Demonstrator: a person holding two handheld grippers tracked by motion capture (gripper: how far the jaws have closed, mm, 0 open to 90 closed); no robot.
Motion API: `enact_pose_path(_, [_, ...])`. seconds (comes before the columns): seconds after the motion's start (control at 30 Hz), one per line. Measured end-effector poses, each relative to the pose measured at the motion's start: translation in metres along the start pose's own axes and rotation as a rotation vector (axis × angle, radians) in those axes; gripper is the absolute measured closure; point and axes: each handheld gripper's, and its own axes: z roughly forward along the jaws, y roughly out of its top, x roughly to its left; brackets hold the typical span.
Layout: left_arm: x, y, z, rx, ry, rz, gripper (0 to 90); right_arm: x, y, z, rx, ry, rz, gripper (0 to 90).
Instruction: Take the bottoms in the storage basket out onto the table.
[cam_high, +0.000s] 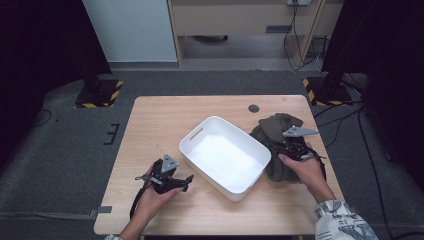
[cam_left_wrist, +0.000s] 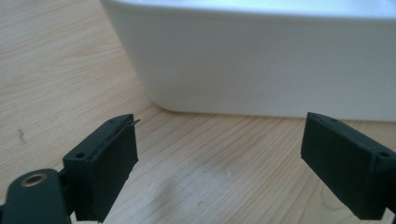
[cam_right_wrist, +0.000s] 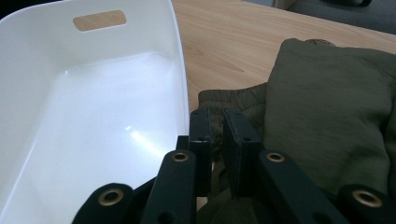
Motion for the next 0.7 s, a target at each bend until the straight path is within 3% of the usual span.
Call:
enact_pose_path(0.13, [-0.004,0.003,0.001,-0.015,-0.003,-0.026,13.1,-0.002,-0.005,0.0,0.014,0.015,0.011,82.4])
enact_pose_path(0.4, [0.008,0.007,0.005,-0.065,-0.03,-0.096,16.4,0.007,-0.009,0.003,0.015,0.044,0.009,83.9])
enact_pose_path(0.5, [0.015,0.006,0.003,-0.064,-0.011,-0.096,16.3,0.014,-0.01,0.006,0.008,0.059,0.006,84.1])
enact_pose_path(0.7, [0.032,0.004,0.004,-0.076,0.035,-0.141,17.1,0.03,-0.01,0.015,-0.015,0.094,0.02,85.7])
